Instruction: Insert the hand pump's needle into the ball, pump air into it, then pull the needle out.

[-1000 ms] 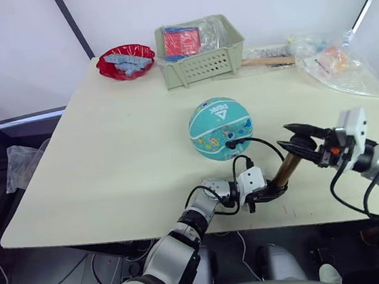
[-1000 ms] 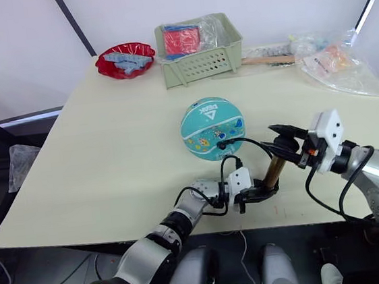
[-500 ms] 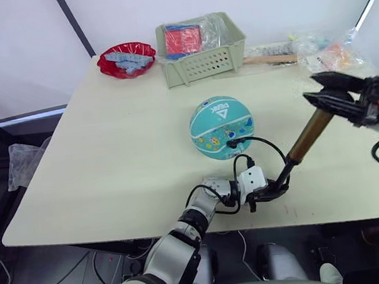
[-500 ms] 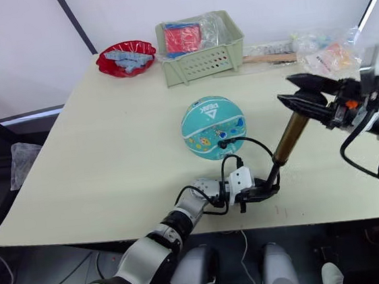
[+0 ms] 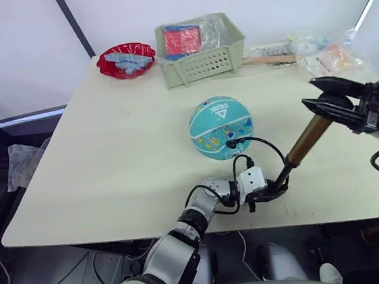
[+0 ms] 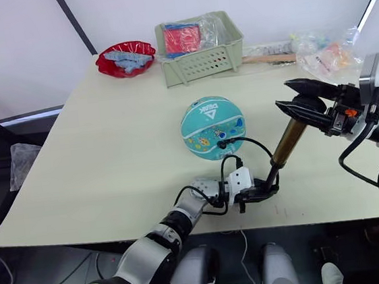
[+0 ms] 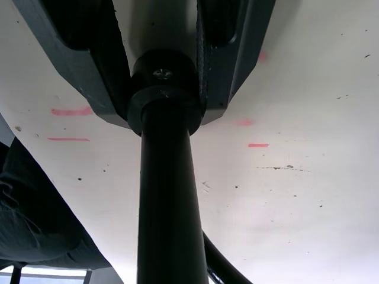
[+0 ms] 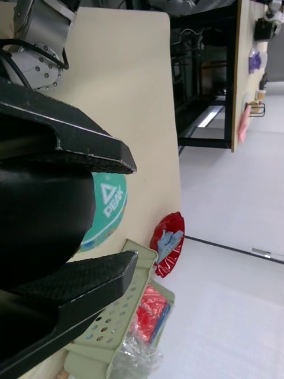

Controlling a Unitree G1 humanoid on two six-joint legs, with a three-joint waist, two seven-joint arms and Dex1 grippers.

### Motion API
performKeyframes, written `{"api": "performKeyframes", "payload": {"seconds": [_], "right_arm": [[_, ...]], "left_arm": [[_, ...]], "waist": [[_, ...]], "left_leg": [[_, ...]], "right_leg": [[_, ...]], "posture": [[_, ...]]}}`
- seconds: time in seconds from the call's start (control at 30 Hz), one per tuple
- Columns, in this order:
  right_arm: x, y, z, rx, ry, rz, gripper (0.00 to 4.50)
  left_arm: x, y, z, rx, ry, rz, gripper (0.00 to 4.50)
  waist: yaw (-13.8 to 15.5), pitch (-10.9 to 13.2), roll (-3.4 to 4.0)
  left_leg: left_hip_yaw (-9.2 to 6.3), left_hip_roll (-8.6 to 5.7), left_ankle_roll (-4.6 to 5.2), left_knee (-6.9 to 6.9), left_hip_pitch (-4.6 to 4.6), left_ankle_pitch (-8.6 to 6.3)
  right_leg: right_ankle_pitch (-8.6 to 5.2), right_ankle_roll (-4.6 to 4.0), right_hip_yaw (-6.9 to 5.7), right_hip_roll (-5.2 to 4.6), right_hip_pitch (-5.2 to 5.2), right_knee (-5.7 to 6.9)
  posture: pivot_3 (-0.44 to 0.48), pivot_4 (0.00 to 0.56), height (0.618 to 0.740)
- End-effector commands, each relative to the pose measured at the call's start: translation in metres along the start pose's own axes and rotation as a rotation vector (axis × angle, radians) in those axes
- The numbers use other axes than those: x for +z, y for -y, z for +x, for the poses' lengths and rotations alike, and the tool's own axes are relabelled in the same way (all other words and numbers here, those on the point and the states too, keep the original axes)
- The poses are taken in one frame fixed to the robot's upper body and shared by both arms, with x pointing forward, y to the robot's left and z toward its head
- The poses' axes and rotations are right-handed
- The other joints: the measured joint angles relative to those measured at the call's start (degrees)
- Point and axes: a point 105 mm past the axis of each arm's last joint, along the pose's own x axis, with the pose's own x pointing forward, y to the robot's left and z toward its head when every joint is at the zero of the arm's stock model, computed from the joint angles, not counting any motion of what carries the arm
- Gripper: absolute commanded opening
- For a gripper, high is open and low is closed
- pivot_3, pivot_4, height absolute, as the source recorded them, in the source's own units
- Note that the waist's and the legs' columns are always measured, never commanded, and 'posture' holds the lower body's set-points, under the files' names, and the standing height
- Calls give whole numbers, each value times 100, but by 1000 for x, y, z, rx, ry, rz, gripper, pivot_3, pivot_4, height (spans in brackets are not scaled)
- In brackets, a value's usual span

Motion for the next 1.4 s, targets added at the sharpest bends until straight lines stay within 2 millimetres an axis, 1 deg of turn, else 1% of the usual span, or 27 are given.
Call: {"api": "performKeyframes", "payload": {"seconds": [0.03, 0.07, 0.13, 0.3, 0.43, 0.57, 0.63, 0.7, 0.77, 0.83, 1.0, 1.07, 1.2, 1.4], "right_arm": [[-39, -15, 2, 24, -89, 41, 1563], [-52, -18, 2, 23, -110, 58, 1563], [-70, -25, 2, 24, -133, 77, 1563], [-110, -42, 2, 25, -177, 133, 1563], [-130, -54, 5, 21, -185, 181, 1563], [-150, -66, 4, 3, -219, 250, 1563], [-154, -67, 3, -27, -222, 298, 1563], [-154, -66, 3, -29, -235, 288, 1563], [-149, -60, 3, -33, -226, 260, 1563], [-139, -53, 5, -51, -187, 254, 1563], [-89, -26, 12, -75, -43, 175, 1563], [-78, -23, 12, -72, -23, 165, 1563], [-46, -9, 7, -77, 36, 158, 1563], [-5, 10, -1, -88, 95, 127, 1563]], "left_arm": [[-45, 29, -9, -87, -159, -89, 1034], [-45, 29, -9, -88, -159, -89, 1034], [-45, 29, -9, -89, -160, -88, 1034], [-44, 29, -8, -87, -159, -85, 1034], [-44, 28, -8, -83, -158, -87, 1034], [-44, 28, -8, -79, -158, -91, 1034], [-44, 28, -8, -77, -158, -93, 1034], [-45, 28, -8, -76, -159, -94, 1034], [-45, 28, -9, -76, -160, -93, 1034], [-45, 28, -9, -75, -161, -92, 1034], [-45, 28, -9, -78, -163, -91, 1034], [-45, 29, -8, -79, -163, -91, 1034], [-45, 28, -8, -77, -162, -93, 1034], [-45, 29, -8, -79, -162, -93, 1034]], "waist": [[-12, -15, -18], [-19, -34, -39], [-22, -37, -37], [-53, -71, -70], [-63, -84, -77], [-65, -89, -75], [-64, -97, -72], [-64, -106, -82], [-65, -109, -84], [-65, -109, -84], [-63, -87, -63], [-62, -72, -41], [-57, -39, -6], [-53, -19, -1]], "left_leg": [[0, 1, 0, 0, 1, 0], [-3, 2, 0, 0, 1, 0], [-8, 6, 0, -1, 1, 0], [-6, 6, 0, -1, 5, 0], [-8, 7, 0, -2, 8, 0], [-8, 8, -1, -2, 9, 0], [-8, 8, -1, -3, 9, 0], [-10, 8, -1, -4, 10, -1], [-10, 9, -1, -4, 11, -1], [-10, 9, -1, -4, 11, -1], [-8, 8, -1, -4, 8, -1], [-7, 7, -1, -3, 3, 0], [-5, 1, -1, -3, -4, 0], [-3, -2, 0, -1, -4, 0]], "right_leg": [[0, 0, 0, 0, 0, 0], [0, 0, -1, 5, 1, 1], [-1, -1, -4, 10, 1, 0], [-1, 0, -2, 8, 3, 1], [-1, -1, -2, 10, 5, 1], [-1, -1, -3, 11, 6, 1], [-1, -2, -3, 11, 6, 1], [-2, -3, -3, 11, 7, 1], [-2, -4, -3, 11, 7, 1], [-2, -4, -3, 10, 7, 1], [-2, -4, -3, 7, 6, 1], [-2, -4, -3, 4, 1, 0], [-1, -4, -3, 0, -3, 0], [-1, -3, -2, -3, -2, 0]], "posture": [[0, 150, 738], [0, 150, 738], [0, 150, 738], [0, 150, 738], [0, 150, 738], [0, 150, 738], [0, 150, 738], [0, 150, 738], [0, 150, 738], [0, 150, 738], [0, 150, 738], [0, 150, 738], [0, 150, 738], [0, 150, 738]]}}
